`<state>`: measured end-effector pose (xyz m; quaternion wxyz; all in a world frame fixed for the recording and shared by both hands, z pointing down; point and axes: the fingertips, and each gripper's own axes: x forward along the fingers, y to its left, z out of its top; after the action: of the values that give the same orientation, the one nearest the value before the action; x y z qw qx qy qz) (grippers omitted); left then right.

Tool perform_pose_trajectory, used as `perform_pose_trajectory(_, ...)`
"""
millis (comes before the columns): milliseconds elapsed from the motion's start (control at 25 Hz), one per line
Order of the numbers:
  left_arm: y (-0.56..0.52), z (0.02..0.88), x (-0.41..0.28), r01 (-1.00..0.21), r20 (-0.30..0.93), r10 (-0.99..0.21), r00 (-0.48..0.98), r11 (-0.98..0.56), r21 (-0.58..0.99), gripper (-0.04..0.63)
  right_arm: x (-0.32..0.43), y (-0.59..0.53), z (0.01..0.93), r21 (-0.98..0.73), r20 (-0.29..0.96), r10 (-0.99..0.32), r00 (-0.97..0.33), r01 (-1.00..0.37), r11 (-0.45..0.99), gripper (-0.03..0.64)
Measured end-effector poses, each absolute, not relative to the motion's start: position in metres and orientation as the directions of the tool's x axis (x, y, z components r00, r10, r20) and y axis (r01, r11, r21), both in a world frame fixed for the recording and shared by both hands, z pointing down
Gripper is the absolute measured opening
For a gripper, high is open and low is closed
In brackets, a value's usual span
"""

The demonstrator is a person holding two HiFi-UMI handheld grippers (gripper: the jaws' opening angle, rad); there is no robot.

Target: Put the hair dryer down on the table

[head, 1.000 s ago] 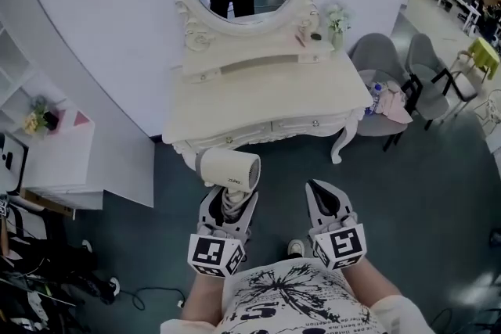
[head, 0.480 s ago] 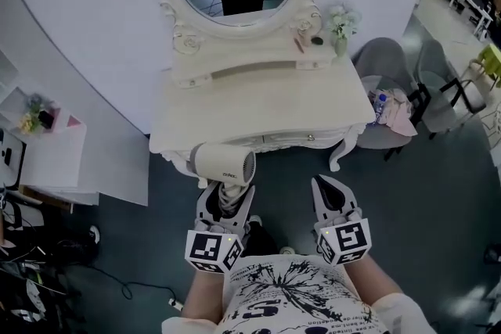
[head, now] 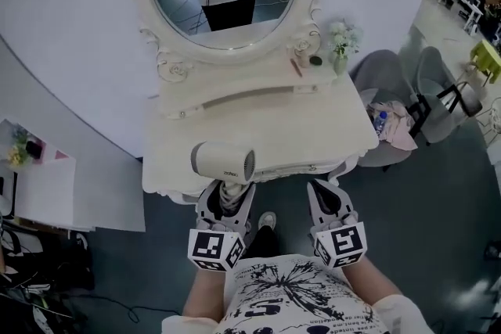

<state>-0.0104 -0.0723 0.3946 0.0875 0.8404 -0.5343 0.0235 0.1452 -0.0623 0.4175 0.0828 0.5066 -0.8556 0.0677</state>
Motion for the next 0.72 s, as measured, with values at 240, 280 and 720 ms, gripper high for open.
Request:
perform_pose_trajectory(240,-0.141,0.397,-0.023,-0.886,0.139,-0.876,0.462,-0.45,0.11,0.267,0.128,-0.133,0.415,-0.022,0.205,-0.867,-0.455,-0.887,0.46,0.018)
perform_pose_trajectory(280,-0.153,0.398,-0.028,-0.883,0.142,-0.873,0.467,-0.455,0.113,0.267,0.121,-0.145,0.414,-0.018,0.203,-0.867,-0.454,-0.887,0.461,0.018)
perform_pose_trajectory(720,-0.236,0.423,-0.073,-0.886,0.215,-0.86,0.463,-0.444,0.132,0.267,0.069,-0.242,0.423,-0.021,0.227,-0.85,-0.475,-0.875,0.483,0.018)
